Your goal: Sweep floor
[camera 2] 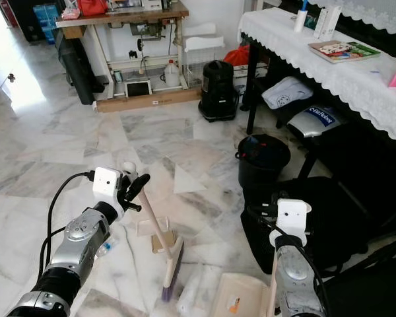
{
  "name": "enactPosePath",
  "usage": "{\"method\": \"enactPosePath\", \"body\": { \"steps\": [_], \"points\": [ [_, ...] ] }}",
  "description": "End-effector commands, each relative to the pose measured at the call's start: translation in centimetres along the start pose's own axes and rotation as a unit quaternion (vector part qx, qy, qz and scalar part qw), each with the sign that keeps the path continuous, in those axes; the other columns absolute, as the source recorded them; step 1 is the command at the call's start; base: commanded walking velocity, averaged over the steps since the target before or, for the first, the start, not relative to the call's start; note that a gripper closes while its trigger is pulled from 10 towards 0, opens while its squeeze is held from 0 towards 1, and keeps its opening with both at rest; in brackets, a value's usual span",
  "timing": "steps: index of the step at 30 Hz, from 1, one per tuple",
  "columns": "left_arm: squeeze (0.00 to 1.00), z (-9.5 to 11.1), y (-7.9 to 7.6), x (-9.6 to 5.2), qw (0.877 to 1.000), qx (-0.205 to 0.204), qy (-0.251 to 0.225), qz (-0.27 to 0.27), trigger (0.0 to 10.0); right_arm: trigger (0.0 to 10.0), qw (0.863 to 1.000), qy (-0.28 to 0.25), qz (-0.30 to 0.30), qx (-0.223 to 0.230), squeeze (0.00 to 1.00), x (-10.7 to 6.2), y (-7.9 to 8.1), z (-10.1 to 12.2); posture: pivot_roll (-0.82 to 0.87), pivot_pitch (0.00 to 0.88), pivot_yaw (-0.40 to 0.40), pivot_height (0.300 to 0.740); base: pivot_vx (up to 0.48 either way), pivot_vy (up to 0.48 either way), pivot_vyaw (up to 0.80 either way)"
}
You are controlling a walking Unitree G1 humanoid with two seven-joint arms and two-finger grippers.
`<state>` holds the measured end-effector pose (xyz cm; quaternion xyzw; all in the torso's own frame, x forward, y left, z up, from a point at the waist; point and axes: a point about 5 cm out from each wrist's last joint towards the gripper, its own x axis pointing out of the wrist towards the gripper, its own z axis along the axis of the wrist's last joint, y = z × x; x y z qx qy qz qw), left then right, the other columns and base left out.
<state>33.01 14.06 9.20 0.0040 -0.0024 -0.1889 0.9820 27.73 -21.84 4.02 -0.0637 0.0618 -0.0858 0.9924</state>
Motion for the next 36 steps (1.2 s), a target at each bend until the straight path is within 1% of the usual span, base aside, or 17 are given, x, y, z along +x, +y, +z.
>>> {"method": "enactPosePath", "body": {
  "steps": [1,5,11,12,15,18,23,25,26,27,29,33,34,36],
  "points": [
    [0.0,0.9,0.1,0.2,1.0,0.015,-0.016,-0.008,10.0,10.0,1.0,-0.007,0.004,0.001,0.0,0.3,0.4,0.2,-0.12,0.0,0.047,0.74,0.0,0.0,0.0],
    [0.0,1.0,0.1,0.2,1.0,0.021,-0.014,-0.011,10.0,10.0,1.0,0.007,-0.002,0.016,0.0,0.2,0.6,-0.5,-0.11,0.0,0.049,0.74,0.0,0.0,0.0],
    [0.0,1.1,0.4,0.2,0.999,0.03,-0.016,-0.008,10.0,10.0,1.0,0.019,0.0,0.019,0.0,0.1,1.1,-1.2,-0.11,0.003,0.055,0.74,0.0,0.0,0.0],
    [0.0,1.1,0.5,0.2,0.999,0.037,-0.013,-0.01,10.0,10.0,1.0,0.021,0.001,0.02,0.0,0.0,1.3,-1.3,-0.11,0.003,0.056,0.74,0.0,0.0,0.0],
    [0.0,0.8,0.5,0.3,0.999,0.041,-0.007,-0.011,10.0,10.0,0.999,0.023,0.0,0.024,0.0,-0.1,1.5,-1.5,-0.11,0.006,0.059,0.74,0.0,0.0,0.0],
    [0.0,0.9,0.6,0.7,0.999,0.037,-0.01,0.004,10.0,10.0,0.999,0.022,0.001,0.026,0.0,-0.1,1.6,-1.6,-0.12,0.007,0.06,0.74,0.0,0.0,0.0],
    [0.0,0.6,-0.1,1.2,0.999,0.035,-0.004,-0.006,10.0,10.0,0.999,0.021,-0.001,0.025,0.0,-0.3,1.5,-1.7,-0.14,0.0,0.06,0.74,0.0,0.0,0.0],
    [0.0,0.4,-0.6,1.3,0.999,0.028,0.0,-0.018,10.0,10.0,0.999,0.02,-0.002,0.025,0.0,-0.4,1.5,-1.8,-0.14,0.0,0.059,0.74,0.0,0.0,0.0],
    [0.0,0.2,-1.0,1.5,0.999,0.016,0.006,-0.031,10.0,10.0,1.0,0.019,-0.002,0.024,0.0,-0.4,1.5,-1.8,-0.14,0.0,0.058,0.74,0.0,0.0,0.0],
    [0.0,0.2,-1.0,1.5,0.999,0.016,0.006,-0.031,10.0,10.0,1.0,0.019,-0.002,0.024,0.0,-0.4,1.5,-1.8,-0.14,0.0,0.058,0.74,0.0,0.0,0.0],
    [0.0,-0.2,-1.5,1.6,0.999,-0.008,0.011,-0.042,10.0,10.0,1.0,0.019,-0.002,0.024,0.0,-0.5,1.4,-1.9,-0.14,0.0,0.057,0.74,0.0,0.0,0.0],
    [0.0,-0.4,-1.7,1.6,0.998,-0.027,0.016,-0.05,10.0,10.0,1.0,0.017,-0.002,0.023,0.0,-0.4,1.3,-1.8,-0.14,0.0,0.055,0.74,0.0,0.0,0.0],
    [0.0,-0.5,-1.9,1.6,0.997,-0.04,0.019,-0.06,10.0,10.0,1.0,0.017,-0.002,0.023,0.0,-0.4,1.3,-1.8,-0.14,0.0,0.053,0.74,0.0,0.0,0.0],
    [0.0,-0.6,-2.0,1.6,0.996,-0.043,0.025,-0.071,10.0,10.0,1.0,0.017,-0.002,0.022,0.0,-0.3,1.2,-1.7,-0.14,0.0,0.052,0.74,0.0,0.0,0.0]
  ]
}}
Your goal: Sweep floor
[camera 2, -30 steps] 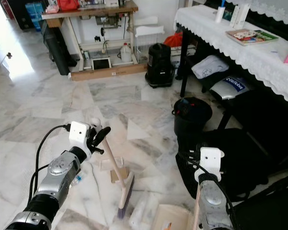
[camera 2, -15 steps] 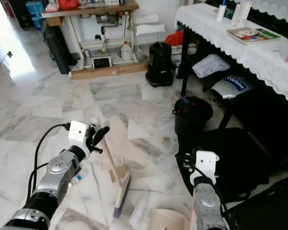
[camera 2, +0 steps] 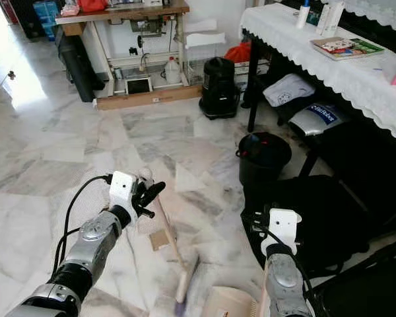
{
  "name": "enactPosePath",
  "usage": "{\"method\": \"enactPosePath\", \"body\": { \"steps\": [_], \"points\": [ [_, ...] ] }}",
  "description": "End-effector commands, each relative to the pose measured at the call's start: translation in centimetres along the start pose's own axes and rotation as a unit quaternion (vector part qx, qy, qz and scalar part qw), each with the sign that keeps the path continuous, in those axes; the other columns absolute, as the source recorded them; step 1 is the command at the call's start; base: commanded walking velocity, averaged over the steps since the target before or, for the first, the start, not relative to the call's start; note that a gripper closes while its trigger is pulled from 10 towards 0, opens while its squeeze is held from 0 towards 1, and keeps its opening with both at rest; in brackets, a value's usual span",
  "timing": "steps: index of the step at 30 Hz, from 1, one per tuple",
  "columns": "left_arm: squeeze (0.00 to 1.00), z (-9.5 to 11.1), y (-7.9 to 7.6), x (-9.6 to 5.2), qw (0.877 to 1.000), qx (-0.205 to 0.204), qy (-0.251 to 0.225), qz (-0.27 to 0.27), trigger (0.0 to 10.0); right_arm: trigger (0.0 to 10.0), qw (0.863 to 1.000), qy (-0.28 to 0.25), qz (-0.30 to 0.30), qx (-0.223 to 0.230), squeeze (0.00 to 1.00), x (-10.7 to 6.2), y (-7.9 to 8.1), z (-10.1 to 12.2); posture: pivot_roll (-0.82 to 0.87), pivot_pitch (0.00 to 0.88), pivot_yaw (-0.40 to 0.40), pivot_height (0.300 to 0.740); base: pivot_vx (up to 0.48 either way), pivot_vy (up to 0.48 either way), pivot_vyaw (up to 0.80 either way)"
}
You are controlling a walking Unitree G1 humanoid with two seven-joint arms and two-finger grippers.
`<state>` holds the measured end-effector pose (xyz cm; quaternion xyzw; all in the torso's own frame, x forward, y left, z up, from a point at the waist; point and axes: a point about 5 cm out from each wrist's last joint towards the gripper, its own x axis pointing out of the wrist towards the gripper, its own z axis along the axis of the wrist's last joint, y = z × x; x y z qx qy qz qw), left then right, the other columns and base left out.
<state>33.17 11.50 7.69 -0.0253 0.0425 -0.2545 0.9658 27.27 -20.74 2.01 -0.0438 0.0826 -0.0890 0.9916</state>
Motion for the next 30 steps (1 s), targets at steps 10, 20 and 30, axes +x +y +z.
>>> {"method": "enactPosePath", "body": {
  "steps": [10,20,30],
  "points": [
    [0.0,1.8,0.2,0.9,0.991,-0.124,-0.02,-0.04,10.0,10.0,1.0,-0.008,0.0,0.003,0.0,0.5,-0.1,0.5,-0.14,0.0,0.047,0.74,0.0,0.0,0.0],
    [0.0,4.1,1.8,0.8,0.982,-0.177,-0.067,-0.025,10.0,10.0,1.0,-0.008,0.007,0.006,0.0,0.8,0.5,0.7,-0.12,0.0,0.049,0.74,0.0,0.0,0.0],
    [0.0,7.1,3.4,0.4,0.992,-0.03,-0.113,0.047,10.0,10.0,1.0,-0.008,0.009,0.005,0.0,0.9,0.6,0.8,-0.12,0.0,0.052,0.74,0.0,0.0,0.0]
  ]
}}
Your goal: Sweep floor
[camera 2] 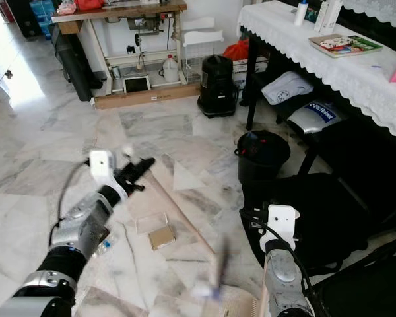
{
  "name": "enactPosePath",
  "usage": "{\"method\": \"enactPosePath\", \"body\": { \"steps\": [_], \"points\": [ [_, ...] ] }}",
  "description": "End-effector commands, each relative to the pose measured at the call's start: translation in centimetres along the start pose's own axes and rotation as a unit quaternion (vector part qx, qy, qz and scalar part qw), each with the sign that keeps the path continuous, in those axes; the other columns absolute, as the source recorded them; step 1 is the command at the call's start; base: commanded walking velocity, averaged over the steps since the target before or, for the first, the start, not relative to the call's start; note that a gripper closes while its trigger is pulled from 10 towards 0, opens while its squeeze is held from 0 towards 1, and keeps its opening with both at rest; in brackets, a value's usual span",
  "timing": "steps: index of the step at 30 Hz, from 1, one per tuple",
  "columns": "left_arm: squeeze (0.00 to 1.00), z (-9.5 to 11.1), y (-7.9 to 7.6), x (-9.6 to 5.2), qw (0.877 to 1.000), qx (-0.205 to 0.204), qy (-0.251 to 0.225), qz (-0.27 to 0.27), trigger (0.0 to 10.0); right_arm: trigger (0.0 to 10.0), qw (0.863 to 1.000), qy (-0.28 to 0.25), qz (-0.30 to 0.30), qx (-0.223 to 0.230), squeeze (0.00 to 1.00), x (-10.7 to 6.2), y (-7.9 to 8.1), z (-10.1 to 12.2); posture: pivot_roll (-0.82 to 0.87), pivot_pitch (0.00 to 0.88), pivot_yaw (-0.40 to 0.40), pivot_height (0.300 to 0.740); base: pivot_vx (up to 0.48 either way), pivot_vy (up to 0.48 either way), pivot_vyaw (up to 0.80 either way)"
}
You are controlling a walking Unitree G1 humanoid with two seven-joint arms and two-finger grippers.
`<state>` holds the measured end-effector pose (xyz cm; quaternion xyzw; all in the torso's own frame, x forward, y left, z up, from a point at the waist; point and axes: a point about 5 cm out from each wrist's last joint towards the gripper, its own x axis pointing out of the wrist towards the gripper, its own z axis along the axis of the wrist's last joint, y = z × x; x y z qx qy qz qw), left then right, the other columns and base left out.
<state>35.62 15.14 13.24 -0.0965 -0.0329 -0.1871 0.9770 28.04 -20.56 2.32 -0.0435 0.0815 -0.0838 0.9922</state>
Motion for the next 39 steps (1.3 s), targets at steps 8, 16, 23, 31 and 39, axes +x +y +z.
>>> {"method": "enactPosePath", "body": {
  "steps": [8,16,23,31,39],
  "points": [
    [0.0,-1.2,-2.1,0.0,0.996,0.059,0.021,-0.058,10.0,10.0,1.0,-0.007,0.004,0.004,0.0,0.2,0.3,0.3,-0.13,0.0,0.052,0.74,0.0,0.0,0.0],
    [0.0,-2.7,-3.2,-0.7,0.99,0.084,0.051,-0.097,10.0,10.0,1.0,-0.01,0.003,0.002,0.0,0.2,0.0,0.3,-0.13,0.0,0.049,0.74,0.0,0.0,0.0],
    [0.0,-2.8,-3.5,-1.1,0.986,0.108,0.053,-0.119,10.0,10.0,1.0,-0.013,0.004,0.0,0.0,0.2,-0.1,0.4,-0.13,0.0,0.049,0.74,0.0,0.0,0.0],
    [0.0,-4.4,-3.8,-1.7,0.976,0.124,0.097,-0.152,10.0,10.0,1.0,-0.012,0.005,0.0,0.0,0.3,0.0,0.5,-0.13,0.0,0.046,0.74,0.0,0.0,0.0],
    [0.0,-6.3,-3.4,-2.0,0.983,0.085,0.123,-0.104,10.0,10.0,1.0,-0.016,0.002,-0.003,0.0,0.4,-0.4,0.7,-0.15,0.0,0.045,0.74,0.0,0.0,0.0]
  ]
}}
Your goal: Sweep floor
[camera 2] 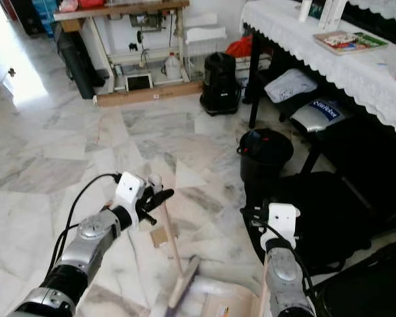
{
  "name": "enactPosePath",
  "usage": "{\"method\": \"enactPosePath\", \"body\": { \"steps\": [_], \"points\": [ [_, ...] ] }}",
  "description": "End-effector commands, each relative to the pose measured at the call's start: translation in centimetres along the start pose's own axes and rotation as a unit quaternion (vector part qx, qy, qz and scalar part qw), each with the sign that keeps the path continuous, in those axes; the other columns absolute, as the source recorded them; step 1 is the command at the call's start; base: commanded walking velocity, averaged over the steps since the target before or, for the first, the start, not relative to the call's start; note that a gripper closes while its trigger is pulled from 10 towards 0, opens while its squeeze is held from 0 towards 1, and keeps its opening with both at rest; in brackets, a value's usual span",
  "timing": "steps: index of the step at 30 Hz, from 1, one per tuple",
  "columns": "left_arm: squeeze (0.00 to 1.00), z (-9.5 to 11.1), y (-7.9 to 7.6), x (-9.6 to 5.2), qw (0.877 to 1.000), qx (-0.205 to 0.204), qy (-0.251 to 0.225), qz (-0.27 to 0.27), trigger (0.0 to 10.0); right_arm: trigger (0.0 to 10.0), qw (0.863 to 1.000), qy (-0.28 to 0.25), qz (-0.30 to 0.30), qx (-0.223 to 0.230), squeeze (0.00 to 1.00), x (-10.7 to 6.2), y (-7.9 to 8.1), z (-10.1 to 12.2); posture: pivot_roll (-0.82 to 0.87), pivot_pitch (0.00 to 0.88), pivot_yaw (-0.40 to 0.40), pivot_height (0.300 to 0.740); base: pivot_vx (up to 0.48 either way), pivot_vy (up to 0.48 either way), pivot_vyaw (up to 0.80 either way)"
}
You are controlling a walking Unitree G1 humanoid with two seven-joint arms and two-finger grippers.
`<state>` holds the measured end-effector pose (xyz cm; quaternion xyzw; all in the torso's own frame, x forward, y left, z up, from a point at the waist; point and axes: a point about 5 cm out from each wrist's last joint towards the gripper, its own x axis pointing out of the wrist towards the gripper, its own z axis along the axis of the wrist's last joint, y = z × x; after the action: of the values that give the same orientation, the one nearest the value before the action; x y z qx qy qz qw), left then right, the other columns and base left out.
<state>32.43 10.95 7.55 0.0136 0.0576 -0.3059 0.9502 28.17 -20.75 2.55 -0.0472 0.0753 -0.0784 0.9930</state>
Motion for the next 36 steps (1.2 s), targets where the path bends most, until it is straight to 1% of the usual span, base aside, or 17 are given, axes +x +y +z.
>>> {"method": "enactPosePath", "body": {
  "steps": [1,5,9,12,18,22,25,27,30,32,33,34,35,36],
  "points": [
    [0.0,-0.2,0.5,-0.1,1.0,-0.013,0.003,0.013,10.0,10.0,1.0,-0.01,-0.005,0.0,0.0,0.3,-0.4,0.5,-0.15,0.0,0.045,0.74,0.0,0.0,0.0],
    [0.0,0.0,0.4,0.3,0.999,-0.042,-0.004,0.016,10.0,10.0,1.0,-0.012,-0.008,-0.001,0.0,0.4,-0.7,0.7,-0.16,0.0,0.044,0.74,0.0,0.0,0.0],
    [0.0,0.2,0.4,0.6,0.998,-0.052,-0.015,0.018,10.0,10.0,1.0,-0.014,-0.007,-0.002,0.0,0.4,-0.7,0.8,-0.15,0.0,0.043,0.74,0.0,0.0,0.0],
    [0.0,1.2,0.8,0.8,0.997,-0.064,-0.037,0.019,10.0,10.0,1.0,-0.016,-0.003,-0.001,0.0,0.6,-0.4,0.9,-0.15,0.0,0.042,0.74,0.0,0.0,0.0],
    [0.0,2.2,1.2,1.0,0.995,-0.081,-0.054,0.014,10.0,10.0,1.0,-0.018,0.0,0.003,0.0,0.9,-0.1,1.3,-0.14,0.0,0.042,0.74,0.0,0.0,0.0],
    [0.0,2.9,1.4,1.0,0.995,-0.073,-0.066,0.013,10.0,10.0,1.0,-0.023,-0.002,0.006,0.0,1.1,-0.2,1.5,-0.13,0.0,0.043,0.74,0.0,0.0,0.0],
    [0.0,3.2,1.5,1.0,0.994,-0.076,-0.074,0.016,10.0,10.0,1.0,-0.027,-0.005,0.008,0.0,1.2,-0.4,1.7,-0.13,0.0,0.044,0.74,0.0,0.0,0.0],
    [0.0,3.9,1.5,1.1,0.993,-0.081,-0.085,0.013,10.0,10.0,0.999,-0.033,-0.013,0.015,0.0,1.4,-0.8,2.1,-0.13,0.0,0.043,0.74,0.0,0.0,0.0],
    [0.0,4.3,1.6,1.2,0.993,-0.072,-0.095,0.014,10.0,10.0,0.999,-0.039,-0.016,0.016,0.0,1.6,-1.0,2.4,-0.13,0.0,0.043,0.74,0.0,0.0,0.0],
    [0.0,4.9,1.8,1.1,0.992,-0.057,-0.106,0.025,10.0,10.0,0.999,-0.044,-0.018,0.018,0.0,1.7,-1.1,2.7,-0.13,0.0,0.043,0.74,0.0,0.0,0.0],
    [0.0,5.4,1.9,1.1,0.992,-0.035,-0.114,0.033,10.0,10.0,0.998,-0.048,-0.019,0.02,0.0,1.8,-1.2,2.9,-0.13,0.0,0.042,0.74,0.0,0.0,0.0],
    [0.0,6.3,2.0,1.0,0.99,0.004,-0.132,0.049,10.0,10.0,0.998,-0.057,-0.021,0.024,0.0,2.0,-1.2,3.3,-0.12,0.0,0.043,0.74,0.0,0.0,0.0],
    [0.0,6.9,2.1,1.0,0.988,0.022,-0.144,0.06,10.0,10.0,0.997,-0.064,-0.022,0.025,0.0,2.1,-1.3,3.6,-0.12,0.0,0.043,0.74,0.0,0.0,0.0],
    [0.0,7.2,2.1,0.9,0.986,0.03,-0.152,0.066,10.0,10.0,0.997,-0.068,-0.023,0.026,0.0,2.1,-1.3,3.8,-0.12,0.0,0.043,0.74,0.0,0.0,0.0]
  ]
}}
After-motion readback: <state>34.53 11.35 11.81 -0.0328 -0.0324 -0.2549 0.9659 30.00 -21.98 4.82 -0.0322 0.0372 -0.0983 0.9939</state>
